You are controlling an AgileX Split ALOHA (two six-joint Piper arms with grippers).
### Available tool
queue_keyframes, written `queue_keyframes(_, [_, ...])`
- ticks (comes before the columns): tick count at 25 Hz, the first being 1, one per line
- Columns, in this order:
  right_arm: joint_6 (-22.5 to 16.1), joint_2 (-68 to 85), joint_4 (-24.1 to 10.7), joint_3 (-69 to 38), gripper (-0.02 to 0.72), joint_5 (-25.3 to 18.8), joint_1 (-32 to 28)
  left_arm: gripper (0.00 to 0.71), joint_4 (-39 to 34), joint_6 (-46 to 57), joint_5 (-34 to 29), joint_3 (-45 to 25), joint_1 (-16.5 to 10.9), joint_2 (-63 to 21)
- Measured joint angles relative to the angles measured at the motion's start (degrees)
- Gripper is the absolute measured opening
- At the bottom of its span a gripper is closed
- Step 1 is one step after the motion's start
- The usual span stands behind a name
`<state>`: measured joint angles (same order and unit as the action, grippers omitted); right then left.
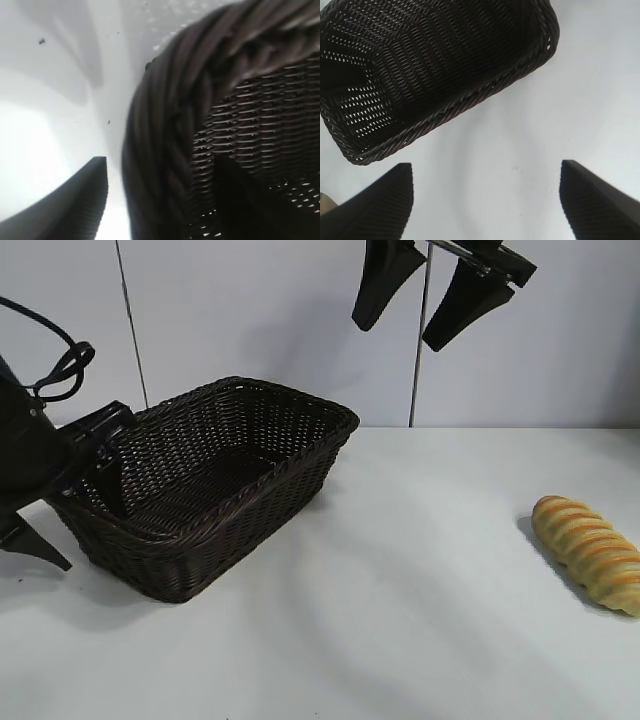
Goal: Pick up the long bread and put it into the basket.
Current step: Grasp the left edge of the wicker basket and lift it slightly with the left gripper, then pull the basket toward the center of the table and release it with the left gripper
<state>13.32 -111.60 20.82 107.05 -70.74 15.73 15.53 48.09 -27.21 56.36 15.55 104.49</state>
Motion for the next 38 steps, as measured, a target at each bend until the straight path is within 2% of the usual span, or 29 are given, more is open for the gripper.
queue_keyframes(3, [0.0,0.0,0.0,0.0,0.58,0.0,0.0,0.166,0.0,0.0,0.0,0.0,0.0,0.0])
queue_keyframes(6, [0.0,0.0,0.0,0.0,0.58,0.0,0.0,0.1,0.52,0.42,0.0,0.0,0.0,0.0])
queue_keyframes(14, [0.0,0.0,0.0,0.0,0.58,0.0,0.0,0.099,0.46,0.0,-2.84,1.04,0.0,0.0])
queue_keyframes(23, [0.0,0.0,0.0,0.0,0.58,0.0,0.0,0.099,0.86,-5.0,-12.2,8.62,0.0,-1.12])
queue_keyframes(29, [0.0,0.0,0.0,0.0,0.58,0.0,0.0,0.099,0.68,-9.09,-14.17,11.0,-0.05,-1.17])
queue_keyframes(32, [0.0,0.0,0.0,0.0,0.58,0.0,0.0,0.099,0.95,-13.25,-16.05,11.0,-1.32,-1.17])
queue_keyframes(38, [0.0,0.0,0.0,0.0,0.58,-0.05,0.0,0.099,9.28,-29.73,-18.3,11.0,-7.33,-1.17])
